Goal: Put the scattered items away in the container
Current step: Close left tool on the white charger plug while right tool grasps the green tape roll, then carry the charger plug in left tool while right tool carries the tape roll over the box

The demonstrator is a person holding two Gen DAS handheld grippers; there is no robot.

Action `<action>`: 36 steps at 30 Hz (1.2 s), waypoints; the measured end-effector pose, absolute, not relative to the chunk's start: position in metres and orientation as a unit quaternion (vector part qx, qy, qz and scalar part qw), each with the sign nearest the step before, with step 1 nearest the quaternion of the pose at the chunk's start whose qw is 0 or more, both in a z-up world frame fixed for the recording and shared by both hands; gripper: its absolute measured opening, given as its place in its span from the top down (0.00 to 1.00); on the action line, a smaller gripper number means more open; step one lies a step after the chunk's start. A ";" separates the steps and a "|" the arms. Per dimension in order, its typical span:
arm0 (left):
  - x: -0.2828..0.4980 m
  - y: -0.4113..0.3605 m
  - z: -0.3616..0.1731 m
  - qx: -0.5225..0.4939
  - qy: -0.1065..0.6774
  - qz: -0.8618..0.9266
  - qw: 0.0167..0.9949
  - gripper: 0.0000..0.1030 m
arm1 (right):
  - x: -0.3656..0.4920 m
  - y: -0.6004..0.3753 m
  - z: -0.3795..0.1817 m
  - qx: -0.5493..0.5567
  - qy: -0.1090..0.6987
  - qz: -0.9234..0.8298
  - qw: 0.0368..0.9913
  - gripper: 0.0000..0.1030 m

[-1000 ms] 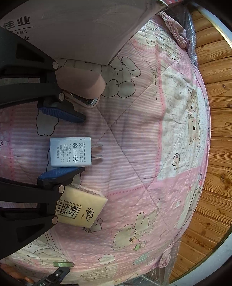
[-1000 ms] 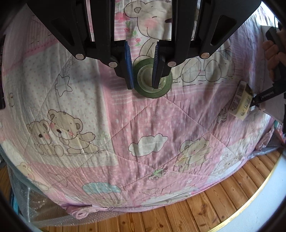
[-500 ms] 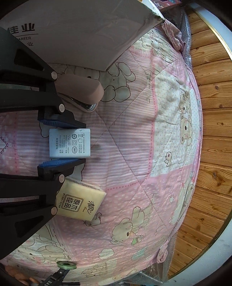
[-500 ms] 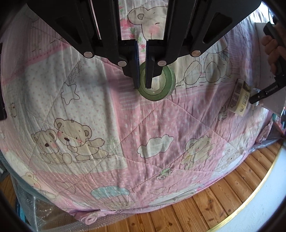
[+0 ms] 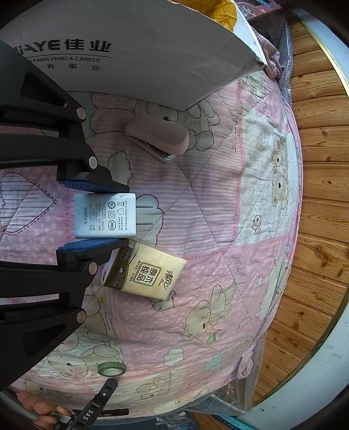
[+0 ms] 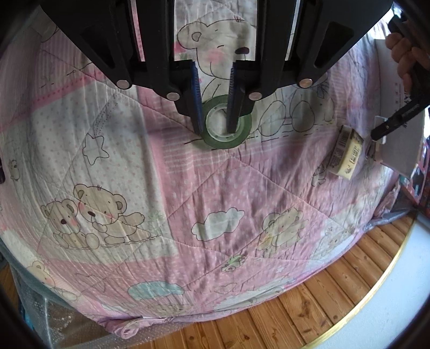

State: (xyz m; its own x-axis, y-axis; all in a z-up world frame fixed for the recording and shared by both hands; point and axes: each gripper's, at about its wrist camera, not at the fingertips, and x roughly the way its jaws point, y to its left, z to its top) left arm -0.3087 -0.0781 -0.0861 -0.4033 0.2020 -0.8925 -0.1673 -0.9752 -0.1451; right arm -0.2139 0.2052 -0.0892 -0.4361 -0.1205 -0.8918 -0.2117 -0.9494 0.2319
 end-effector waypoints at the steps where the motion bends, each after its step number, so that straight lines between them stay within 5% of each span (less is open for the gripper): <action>1: -0.305 -0.079 -0.085 -0.535 -0.018 0.837 0.112 0.70 | -0.215 0.203 -0.093 -0.533 0.149 0.832 0.031 0.78; 6: -0.290 -0.079 -0.080 -0.537 -0.021 0.835 0.118 0.70 | -0.216 0.200 -0.093 -0.530 0.116 0.839 0.036 0.94; 14: -0.271 -0.083 -0.058 -0.525 -0.029 0.840 0.131 0.70 | -0.198 0.203 -0.078 -0.522 0.137 0.841 0.035 0.96; 17: -0.266 -0.087 -0.052 -0.522 -0.037 0.842 0.132 0.70 | -0.198 0.194 -0.070 -0.506 0.138 0.851 0.012 0.91; 19: -0.262 -0.089 -0.047 -0.519 -0.043 0.843 0.136 0.70 | -0.203 0.183 -0.070 -0.507 0.125 0.853 -0.005 0.65; 21: -0.257 -0.090 -0.043 -0.517 -0.046 0.844 0.137 0.70 | -0.207 0.173 -0.076 -0.509 0.103 0.854 -0.008 0.61; 23: -0.252 -0.092 -0.041 -0.516 -0.047 0.844 0.137 0.70 | -0.214 0.167 -0.092 -0.527 0.077 0.847 0.000 0.64; 25: -0.248 -0.093 -0.040 -0.517 -0.049 0.843 0.136 0.69 | -0.217 0.165 -0.097 -0.524 0.061 0.849 0.005 0.85; 36: -0.238 -0.102 -0.025 -0.507 -0.061 0.849 0.137 0.70 | -0.189 0.182 -0.071 -0.513 0.176 0.840 0.002 0.87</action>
